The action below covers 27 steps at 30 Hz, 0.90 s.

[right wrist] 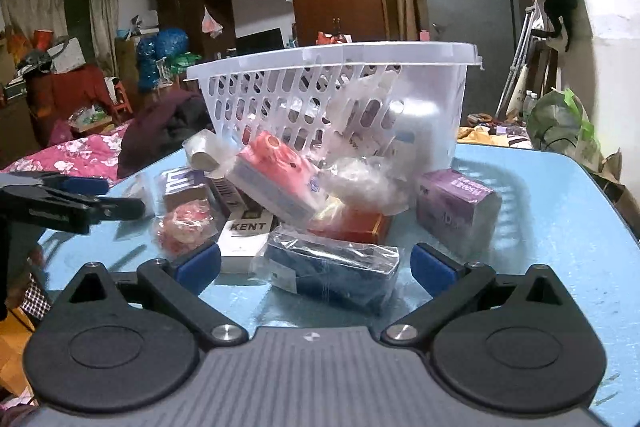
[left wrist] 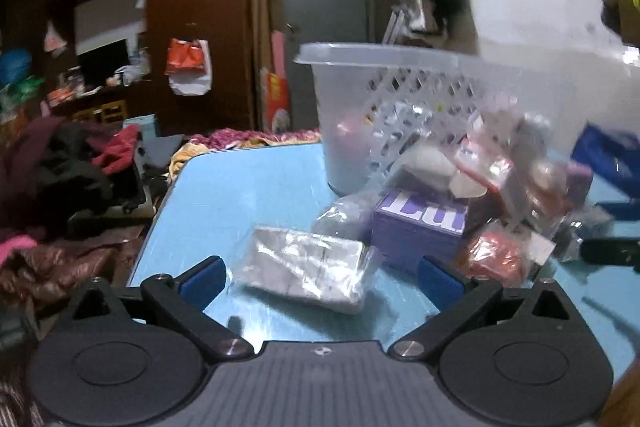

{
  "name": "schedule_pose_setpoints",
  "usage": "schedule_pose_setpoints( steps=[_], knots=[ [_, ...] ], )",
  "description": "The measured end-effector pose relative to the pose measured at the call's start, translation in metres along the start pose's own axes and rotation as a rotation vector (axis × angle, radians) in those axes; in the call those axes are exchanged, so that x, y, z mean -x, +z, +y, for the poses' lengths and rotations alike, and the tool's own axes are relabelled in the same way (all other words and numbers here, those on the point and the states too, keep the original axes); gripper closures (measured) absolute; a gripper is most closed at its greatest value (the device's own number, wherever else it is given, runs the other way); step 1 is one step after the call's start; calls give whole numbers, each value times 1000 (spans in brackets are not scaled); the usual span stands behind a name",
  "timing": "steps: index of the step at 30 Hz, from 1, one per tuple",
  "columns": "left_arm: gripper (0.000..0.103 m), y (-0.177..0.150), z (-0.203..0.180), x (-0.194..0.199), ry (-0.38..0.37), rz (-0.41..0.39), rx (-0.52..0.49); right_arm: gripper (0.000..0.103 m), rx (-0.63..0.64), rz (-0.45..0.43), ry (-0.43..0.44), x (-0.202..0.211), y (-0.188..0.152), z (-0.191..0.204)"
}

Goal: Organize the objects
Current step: 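Grasp the dark blue wrapped box with right tool while left tool grasps clear-wrapped package, drop both in basket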

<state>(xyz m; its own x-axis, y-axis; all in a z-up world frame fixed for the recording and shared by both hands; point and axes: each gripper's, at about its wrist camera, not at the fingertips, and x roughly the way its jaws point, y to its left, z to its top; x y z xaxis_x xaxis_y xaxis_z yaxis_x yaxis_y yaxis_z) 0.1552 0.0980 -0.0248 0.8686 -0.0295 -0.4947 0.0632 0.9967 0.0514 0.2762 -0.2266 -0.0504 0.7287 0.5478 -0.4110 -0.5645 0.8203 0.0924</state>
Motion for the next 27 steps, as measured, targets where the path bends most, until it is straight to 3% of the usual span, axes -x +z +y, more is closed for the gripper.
schedule_pose_setpoints(
  steps=[3,8,9,10,12,16,20,25,27],
  knots=[
    [1,8,1,-11,35,57,-47,0,10,3,-1,5,-5,-1],
    [5,9,11,-22,-46,140,0,2,-2,13,12,2,-4,-1],
    [8,7,10,-19,-38,131,0,7,-3,19,14,1,-4,-1],
    [20,5,8,-15,-34,112,1,10,0,24,15,0,-4,-1],
    [21,-2,8,-6,-12,64,50,30,5,9,1,1,-7,-1],
    [21,-20,5,23,-44,-50,134,31,5,-25,11,9,-13,-2],
    [22,-32,-13,37,-63,-125,140,31,-27,-56,17,23,-21,-9],
    [22,-51,-32,50,-177,-193,171,31,-77,-109,-6,45,-33,-21],
    [22,-54,-39,52,-190,-215,169,31,-90,-137,10,51,-37,-25]
  ],
)
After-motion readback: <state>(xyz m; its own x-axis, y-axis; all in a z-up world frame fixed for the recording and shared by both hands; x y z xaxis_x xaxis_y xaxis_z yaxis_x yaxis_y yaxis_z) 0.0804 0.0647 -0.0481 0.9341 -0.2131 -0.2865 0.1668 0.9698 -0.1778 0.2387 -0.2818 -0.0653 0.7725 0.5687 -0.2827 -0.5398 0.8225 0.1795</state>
